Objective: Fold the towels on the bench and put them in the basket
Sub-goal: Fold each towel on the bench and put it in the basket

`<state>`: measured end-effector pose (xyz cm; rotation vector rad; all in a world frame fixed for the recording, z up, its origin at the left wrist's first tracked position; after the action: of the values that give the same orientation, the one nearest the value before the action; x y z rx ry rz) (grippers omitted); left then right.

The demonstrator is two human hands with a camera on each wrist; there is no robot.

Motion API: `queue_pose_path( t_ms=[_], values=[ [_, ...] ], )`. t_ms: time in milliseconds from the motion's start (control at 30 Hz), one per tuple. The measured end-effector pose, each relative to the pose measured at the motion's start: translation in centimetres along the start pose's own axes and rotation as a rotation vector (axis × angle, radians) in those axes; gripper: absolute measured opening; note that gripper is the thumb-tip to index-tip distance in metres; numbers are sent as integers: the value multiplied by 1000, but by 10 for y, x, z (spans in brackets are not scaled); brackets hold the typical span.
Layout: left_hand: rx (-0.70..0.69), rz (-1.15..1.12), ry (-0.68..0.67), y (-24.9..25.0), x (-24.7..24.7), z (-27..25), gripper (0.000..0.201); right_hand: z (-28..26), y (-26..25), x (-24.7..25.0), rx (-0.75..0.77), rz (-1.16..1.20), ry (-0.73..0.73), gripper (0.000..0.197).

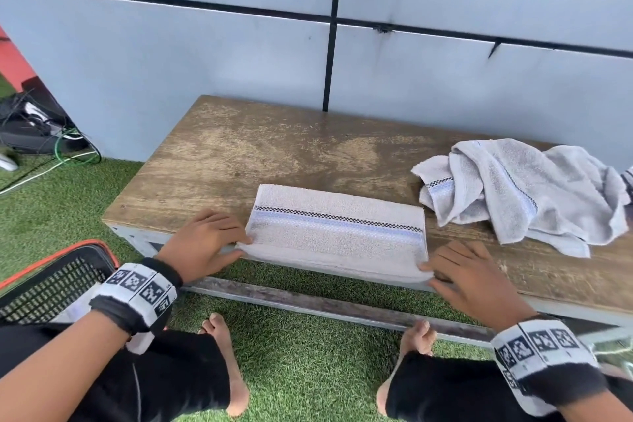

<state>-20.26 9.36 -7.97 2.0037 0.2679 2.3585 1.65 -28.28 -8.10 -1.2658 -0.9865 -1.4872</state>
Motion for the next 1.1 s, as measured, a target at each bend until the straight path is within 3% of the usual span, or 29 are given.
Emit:
queue_pose_path(
  t_ms=[67, 133, 233, 333, 400, 500, 600, 733, 833, 1100],
  values=[
    [55, -89, 18, 1, 7, 0, 29, -1, 4, 9, -71, 122, 53, 24],
    [204, -319, 13, 5, 20, 3, 23, -1, 7, 23, -156, 323, 121, 23],
    [401, -603, -108, 14, 50, 4, 18, 0, 10, 52, -229, 628, 227, 25],
    [349, -802, -84, 16, 75, 3, 49, 1, 16, 69, -235, 850, 267, 36],
    [336, -784, -129, 12, 76, 7, 42, 7, 22, 72, -251, 896, 219, 45],
    [356, -694, -210, 4, 61, 21, 41, 22, 29, 64, -291, 824, -33, 40],
    [359, -593, -241, -3, 43, 35, 50, 39, 34, 46, -375, 736, -143, 35],
    [407, -527, -234, -12, 19, 55, 25, 57, 46, 18, -383, 596, -152, 20],
    [447, -477, -219, -19, 6, 65, 22, 70, 51, 7, -351, 467, -152, 10],
    [547, -210, -147, -23, -9, 85, 15, 91, 59, -5, -395, 259, -198, 25]
  ],
)
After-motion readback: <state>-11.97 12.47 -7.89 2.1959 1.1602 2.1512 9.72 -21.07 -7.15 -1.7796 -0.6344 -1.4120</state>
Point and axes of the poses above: each hand's wrist, its own z-axis towards the middle knuckle, its own x-axis out of the back of the hand, y = z × x, the point moved 2 cm from there along z, towards the middle knuckle, and after that the axes turned 8 degrees about x, right-handed, at the moved point
